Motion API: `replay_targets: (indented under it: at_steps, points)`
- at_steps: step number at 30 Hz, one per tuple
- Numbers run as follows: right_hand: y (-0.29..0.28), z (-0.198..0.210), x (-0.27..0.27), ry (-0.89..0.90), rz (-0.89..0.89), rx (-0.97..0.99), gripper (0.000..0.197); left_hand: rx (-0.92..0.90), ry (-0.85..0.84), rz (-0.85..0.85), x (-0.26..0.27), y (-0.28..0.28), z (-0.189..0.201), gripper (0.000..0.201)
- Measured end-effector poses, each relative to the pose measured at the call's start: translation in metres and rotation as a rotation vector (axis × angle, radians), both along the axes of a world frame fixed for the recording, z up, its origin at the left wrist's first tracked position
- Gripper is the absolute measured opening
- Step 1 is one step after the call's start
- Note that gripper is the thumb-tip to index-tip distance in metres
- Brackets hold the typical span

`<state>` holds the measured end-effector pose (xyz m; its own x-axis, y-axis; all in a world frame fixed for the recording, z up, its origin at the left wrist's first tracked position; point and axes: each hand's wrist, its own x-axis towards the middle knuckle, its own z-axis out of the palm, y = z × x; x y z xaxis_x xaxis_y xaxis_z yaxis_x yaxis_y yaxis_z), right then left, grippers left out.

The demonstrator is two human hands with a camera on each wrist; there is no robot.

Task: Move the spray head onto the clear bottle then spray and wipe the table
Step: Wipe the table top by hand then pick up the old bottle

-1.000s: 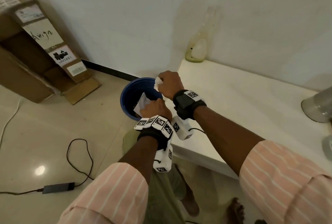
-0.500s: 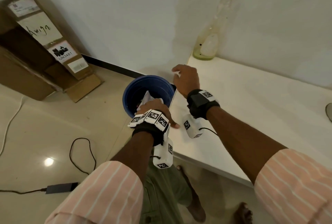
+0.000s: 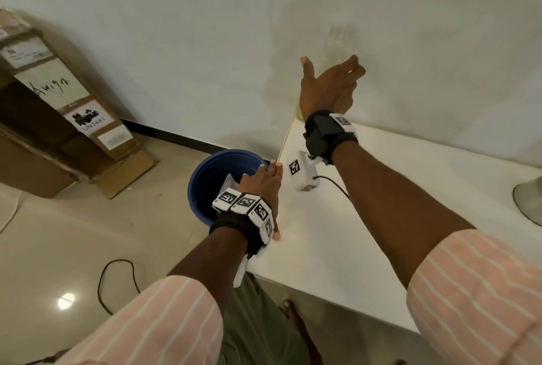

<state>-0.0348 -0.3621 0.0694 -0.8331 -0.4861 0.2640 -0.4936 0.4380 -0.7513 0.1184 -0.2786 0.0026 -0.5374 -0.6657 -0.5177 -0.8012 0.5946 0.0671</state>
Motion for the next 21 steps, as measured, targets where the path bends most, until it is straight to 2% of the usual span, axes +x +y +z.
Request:
replay_targets:
  at_steps: [2, 4, 7, 9, 11, 13, 15, 17, 21]
  points:
    - [-0.007, 0.008, -0.009, -0.028, -0.031, -0.034, 0.086, -0.035, 0.027, 0.039, -0.001, 0.002, -0.003, 0.117]
    - [-0.009, 0.013, -0.018, 0.007, 0.004, -0.025, 0.071, -0.029, 0.015, 0.034, 0.0, 0.002, -0.002, 0.116]
    - [-0.001, 0.012, -0.013, 0.132, 0.183, -0.094, 0.051, 0.01, -0.001, 0.045, 0.001, 0.002, 0.004, 0.129]
    - [0.007, 0.01, 0.003, 0.17, 0.354, -0.145, 0.045, 0.013, -0.012, 0.195, 0.0, 0.007, 0.004, 0.113]
    - [0.013, 0.007, 0.02, 0.143, 0.511, -0.111, 0.045, 0.039, -0.046, 0.423, 0.005, 0.013, 0.007, 0.1]
    - [0.013, 0.005, 0.033, 0.086, 0.613, -0.071, 0.044, 0.131, -0.026, 0.559, 0.018, 0.016, 0.01, 0.111]
    - [0.011, 0.005, 0.044, 0.064, 0.672, -0.043, 0.044, 0.245, 0.021, 0.585, 0.034, 0.019, 0.015, 0.12]
    - [0.01, 0.003, 0.053, 0.034, 0.728, -0.01, 0.045, 0.305, 0.069, 0.584, 0.043, 0.022, 0.018, 0.113]
    - [0.014, -0.021, 0.067, 0.008, 0.838, 0.211, 0.047, 0.313, 0.039, 0.636, 0.039, 0.017, 0.014, 0.102]
